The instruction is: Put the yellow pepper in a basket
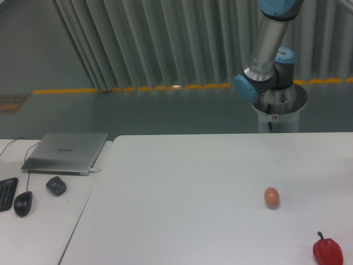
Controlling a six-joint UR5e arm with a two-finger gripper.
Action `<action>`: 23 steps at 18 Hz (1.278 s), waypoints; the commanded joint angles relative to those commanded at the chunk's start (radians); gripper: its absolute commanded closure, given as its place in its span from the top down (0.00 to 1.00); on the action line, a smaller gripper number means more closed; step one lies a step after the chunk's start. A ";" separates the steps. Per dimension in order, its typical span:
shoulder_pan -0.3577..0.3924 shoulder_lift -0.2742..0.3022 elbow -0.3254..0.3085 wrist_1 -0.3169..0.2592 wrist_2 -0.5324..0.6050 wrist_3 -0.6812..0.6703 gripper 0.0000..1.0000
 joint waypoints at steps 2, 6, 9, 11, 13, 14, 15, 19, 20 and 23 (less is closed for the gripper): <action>0.008 0.002 -0.002 -0.005 0.000 0.000 1.00; 0.021 -0.008 -0.018 0.006 0.000 0.000 1.00; 0.028 -0.012 -0.021 0.009 -0.002 0.000 1.00; 0.028 -0.014 -0.025 0.009 -0.002 0.000 1.00; 0.029 -0.015 -0.028 0.009 -0.002 -0.003 1.00; 0.028 -0.017 -0.029 0.009 -0.002 -0.009 1.00; 0.028 -0.018 -0.028 0.011 -0.002 -0.011 1.00; 0.028 -0.034 -0.025 0.041 -0.002 -0.014 0.88; 0.029 -0.034 -0.025 0.044 -0.002 -0.014 0.81; 0.028 -0.034 -0.011 0.043 0.000 -0.014 0.48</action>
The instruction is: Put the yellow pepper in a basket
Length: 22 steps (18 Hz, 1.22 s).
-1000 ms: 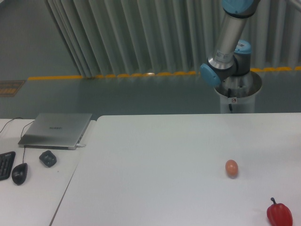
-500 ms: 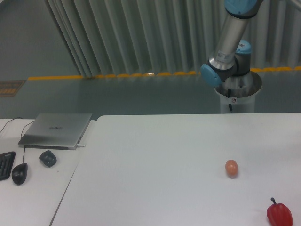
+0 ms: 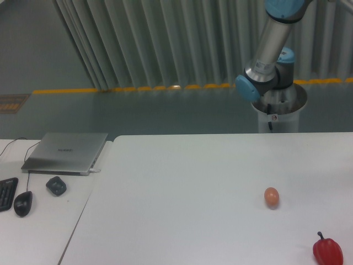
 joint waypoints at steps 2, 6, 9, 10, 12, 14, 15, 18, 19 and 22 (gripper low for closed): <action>-0.002 0.003 0.015 -0.009 0.002 -0.003 0.38; -0.009 0.029 0.087 -0.070 -0.003 -0.006 0.37; -0.020 0.043 0.141 -0.069 -0.064 -0.096 0.37; -0.029 0.043 0.165 -0.072 -0.099 -0.145 0.38; -0.038 0.041 0.186 -0.071 -0.135 -0.237 0.36; -0.055 0.040 0.205 -0.061 -0.178 -0.322 0.36; -0.060 0.035 0.219 -0.048 -0.214 -0.392 0.36; -0.089 0.025 0.226 0.058 -0.281 -0.616 0.36; -0.103 0.022 0.229 0.095 -0.294 -0.665 0.36; -0.127 0.003 0.235 0.172 -0.321 -0.816 0.36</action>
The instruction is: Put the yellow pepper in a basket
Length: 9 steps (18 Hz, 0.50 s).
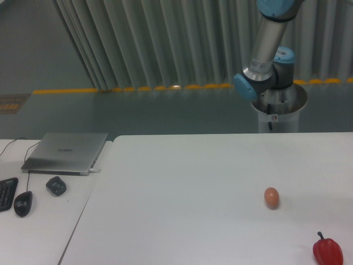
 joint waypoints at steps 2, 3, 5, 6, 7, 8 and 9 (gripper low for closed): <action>-0.025 -0.021 0.008 0.043 0.000 -0.057 0.35; -0.026 -0.028 0.008 0.074 0.000 -0.074 0.35; -0.045 -0.038 0.012 0.104 0.000 -0.132 0.35; -0.048 -0.048 0.018 0.130 0.000 -0.184 0.35; -0.054 -0.063 0.020 0.172 0.006 -0.260 0.35; -0.061 -0.075 0.028 0.211 0.018 -0.360 0.30; -0.069 -0.089 0.040 0.232 0.047 -0.441 0.28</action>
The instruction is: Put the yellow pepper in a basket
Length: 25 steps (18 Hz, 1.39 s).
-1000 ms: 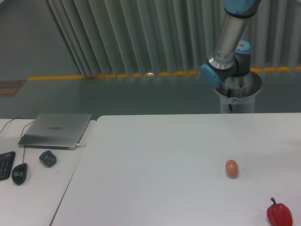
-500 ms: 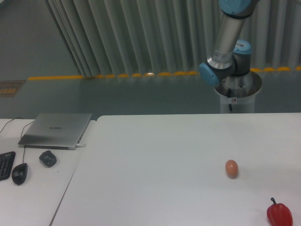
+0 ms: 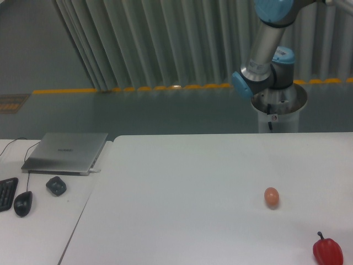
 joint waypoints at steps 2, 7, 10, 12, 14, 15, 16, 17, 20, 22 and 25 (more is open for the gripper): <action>-0.020 -0.017 0.012 0.003 0.074 -0.028 0.28; -0.025 -0.034 0.014 0.003 0.088 -0.036 0.31; -0.026 -0.040 0.008 0.002 0.088 -0.035 0.84; -0.026 -0.042 -0.006 0.002 0.091 -0.035 1.00; -0.028 -0.037 -0.017 0.002 0.120 -0.035 1.00; -0.031 -0.037 -0.017 0.002 0.131 -0.036 1.00; -0.032 -0.037 -0.017 0.002 0.134 -0.038 1.00; -0.032 -0.035 -0.018 0.002 0.134 -0.038 1.00; -0.032 -0.031 -0.023 -0.001 0.132 -0.028 1.00; -0.029 -0.017 -0.038 -0.007 0.131 0.007 1.00; -0.029 0.023 -0.107 -0.015 0.135 0.219 1.00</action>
